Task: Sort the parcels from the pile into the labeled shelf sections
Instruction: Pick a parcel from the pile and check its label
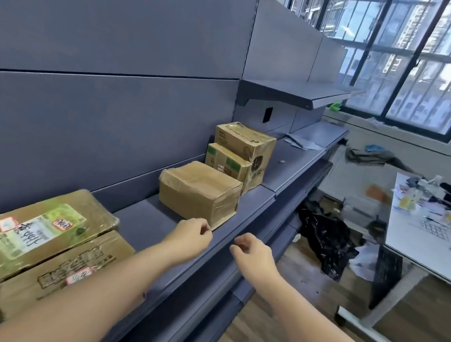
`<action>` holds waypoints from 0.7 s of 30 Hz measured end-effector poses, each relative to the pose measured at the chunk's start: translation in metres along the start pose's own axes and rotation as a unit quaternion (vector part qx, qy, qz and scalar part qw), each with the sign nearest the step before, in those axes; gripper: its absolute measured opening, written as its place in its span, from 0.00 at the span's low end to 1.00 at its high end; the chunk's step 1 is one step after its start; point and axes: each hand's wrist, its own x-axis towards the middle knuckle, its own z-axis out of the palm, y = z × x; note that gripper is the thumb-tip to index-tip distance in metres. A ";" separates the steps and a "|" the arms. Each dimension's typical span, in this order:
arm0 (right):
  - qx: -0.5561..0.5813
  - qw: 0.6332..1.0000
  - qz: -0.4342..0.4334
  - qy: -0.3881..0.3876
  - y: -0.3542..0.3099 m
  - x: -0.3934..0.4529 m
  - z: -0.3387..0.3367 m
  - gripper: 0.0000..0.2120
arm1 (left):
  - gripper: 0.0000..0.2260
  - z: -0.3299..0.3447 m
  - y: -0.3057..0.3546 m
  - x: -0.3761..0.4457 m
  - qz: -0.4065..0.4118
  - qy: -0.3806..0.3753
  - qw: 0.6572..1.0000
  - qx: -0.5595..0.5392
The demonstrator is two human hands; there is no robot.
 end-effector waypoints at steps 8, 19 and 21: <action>-0.007 0.999 -0.034 -0.018 -0.026 0.102 -0.004 0.14 | 0.09 -0.032 -0.008 0.100 -0.031 0.052 0.998 0.007; -0.047 0.995 -0.089 -0.022 -0.033 0.192 0.006 0.17 | 0.07 -0.037 -0.024 0.168 -0.086 0.092 0.990 0.059; -0.072 0.989 -0.127 -0.016 -0.035 0.206 0.006 0.16 | 0.07 -0.035 -0.025 0.175 -0.105 0.114 0.986 0.061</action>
